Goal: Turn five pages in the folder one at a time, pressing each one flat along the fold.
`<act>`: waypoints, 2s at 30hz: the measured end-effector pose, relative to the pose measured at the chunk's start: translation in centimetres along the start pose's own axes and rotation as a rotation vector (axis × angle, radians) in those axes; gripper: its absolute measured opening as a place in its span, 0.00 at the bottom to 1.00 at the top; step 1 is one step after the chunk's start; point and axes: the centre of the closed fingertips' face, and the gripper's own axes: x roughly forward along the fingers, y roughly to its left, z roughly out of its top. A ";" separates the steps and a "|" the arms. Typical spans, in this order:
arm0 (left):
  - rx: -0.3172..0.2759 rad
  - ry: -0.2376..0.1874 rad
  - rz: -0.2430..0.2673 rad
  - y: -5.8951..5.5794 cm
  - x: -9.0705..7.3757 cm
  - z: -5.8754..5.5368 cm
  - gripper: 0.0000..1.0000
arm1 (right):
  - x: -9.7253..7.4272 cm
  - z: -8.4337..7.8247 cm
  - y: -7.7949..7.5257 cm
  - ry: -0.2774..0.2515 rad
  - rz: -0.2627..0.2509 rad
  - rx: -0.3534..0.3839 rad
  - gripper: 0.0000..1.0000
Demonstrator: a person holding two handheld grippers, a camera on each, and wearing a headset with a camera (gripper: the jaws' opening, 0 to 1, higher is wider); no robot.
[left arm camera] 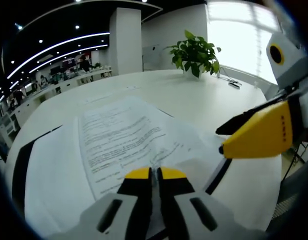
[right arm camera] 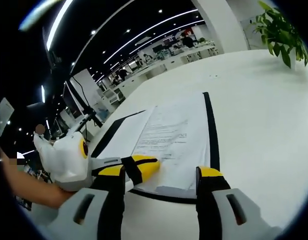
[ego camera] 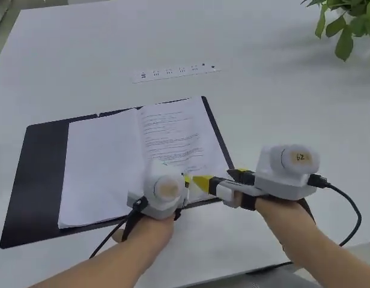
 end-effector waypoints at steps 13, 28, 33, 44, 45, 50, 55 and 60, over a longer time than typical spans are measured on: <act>-0.008 -0.002 0.001 0.0 0.1 0.0 0.03 | 0.3 -1.1 -1.1 0.015 -0.012 0.085 0.38; -0.152 0.047 -0.026 0.1 -0.6 -0.1 0.04 | -0.1 -0.9 -3.1 -0.022 -0.095 0.211 0.00; -0.074 0.078 -0.039 0.9 -2.9 -0.5 0.17 | -0.7 -0.2 -2.5 -0.040 -0.073 0.259 0.00; -0.135 -0.014 0.002 5.1 -10.5 1.4 0.26 | -2.3 3.3 2.1 -0.110 0.040 0.325 0.00; -0.139 -0.019 0.005 5.3 -10.8 1.5 0.27 | -2.3 3.6 2.8 -0.119 0.051 0.315 0.00; -0.188 -0.077 0.048 7.8 -14.4 2.3 0.28 | -2.4 5.2 7.1 -0.148 0.127 0.303 0.00; -0.215 -0.104 0.100 10.4 -17.6 1.7 0.28 | -1.0 5.4 12.3 -0.127 0.208 0.257 0.00; -0.225 -0.117 0.145 12.6 -20.6 0.7 0.28 | 1.2 4.1 16.0 -0.082 0.258 0.222 0.00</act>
